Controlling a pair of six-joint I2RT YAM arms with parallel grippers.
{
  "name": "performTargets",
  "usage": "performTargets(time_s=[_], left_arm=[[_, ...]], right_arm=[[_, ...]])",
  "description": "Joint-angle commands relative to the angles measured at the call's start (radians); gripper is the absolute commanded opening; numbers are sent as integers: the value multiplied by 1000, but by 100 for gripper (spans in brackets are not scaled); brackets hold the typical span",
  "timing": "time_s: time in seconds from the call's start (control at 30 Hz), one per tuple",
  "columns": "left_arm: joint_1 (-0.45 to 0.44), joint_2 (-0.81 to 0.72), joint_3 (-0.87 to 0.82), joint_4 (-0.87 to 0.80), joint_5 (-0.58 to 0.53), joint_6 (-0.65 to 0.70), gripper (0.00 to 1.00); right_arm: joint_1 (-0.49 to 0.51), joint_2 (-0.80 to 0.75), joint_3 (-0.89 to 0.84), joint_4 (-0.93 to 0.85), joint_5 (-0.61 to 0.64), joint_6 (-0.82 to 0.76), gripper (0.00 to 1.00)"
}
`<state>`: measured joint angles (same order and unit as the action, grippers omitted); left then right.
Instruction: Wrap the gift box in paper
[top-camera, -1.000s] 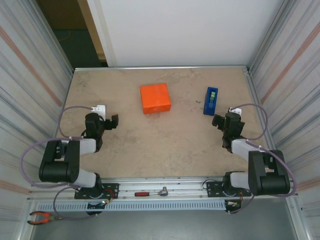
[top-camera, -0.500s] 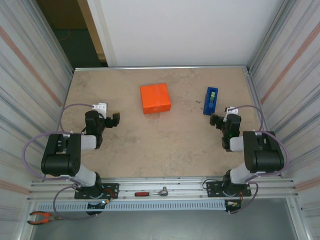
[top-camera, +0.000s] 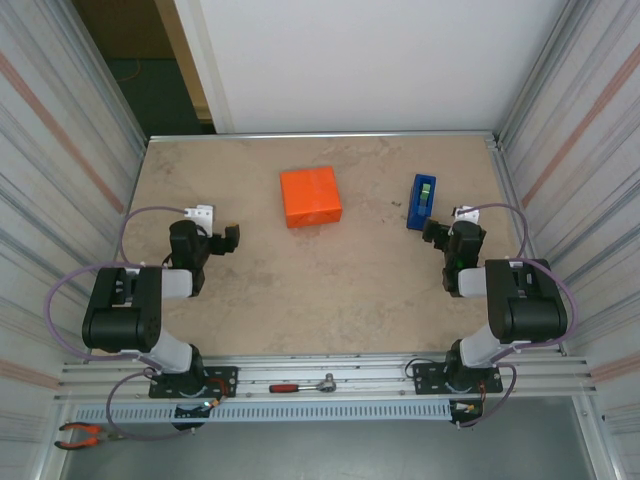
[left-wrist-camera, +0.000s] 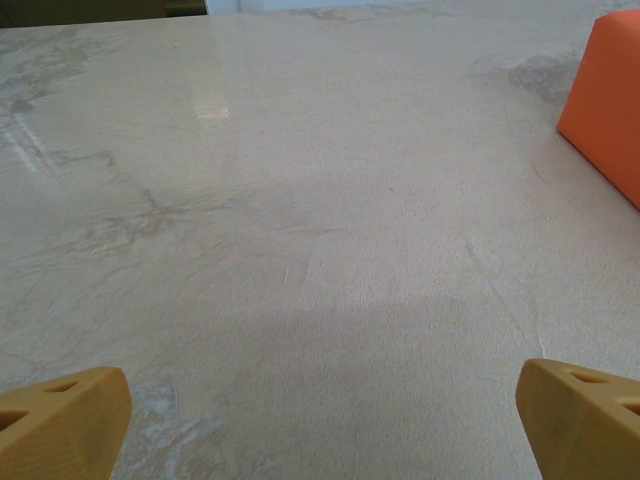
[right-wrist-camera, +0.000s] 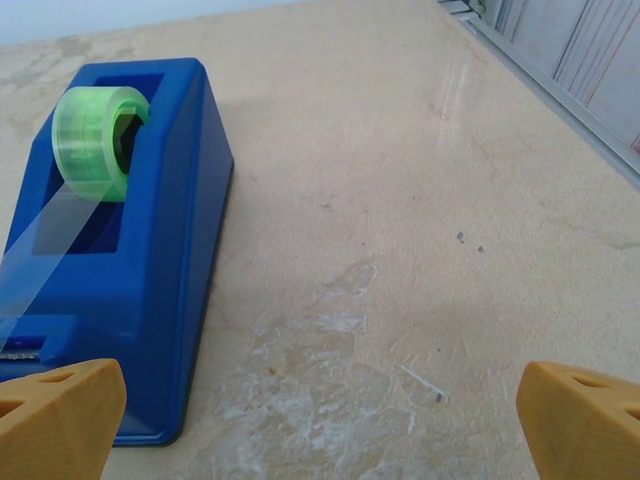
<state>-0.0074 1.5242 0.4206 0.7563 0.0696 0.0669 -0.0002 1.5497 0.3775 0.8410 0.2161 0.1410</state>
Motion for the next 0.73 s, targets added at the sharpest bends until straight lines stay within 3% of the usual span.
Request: performTargets(time_s=[0.0,0.7], left_arm=[[-2,-10,-2,22,-5,7,99],[-10,-12,-5,25,-21,9,99]], right_arm=[[-3,-12,8,1,16,-12,98],[-6,-10,8,-1,-3,-14,98]])
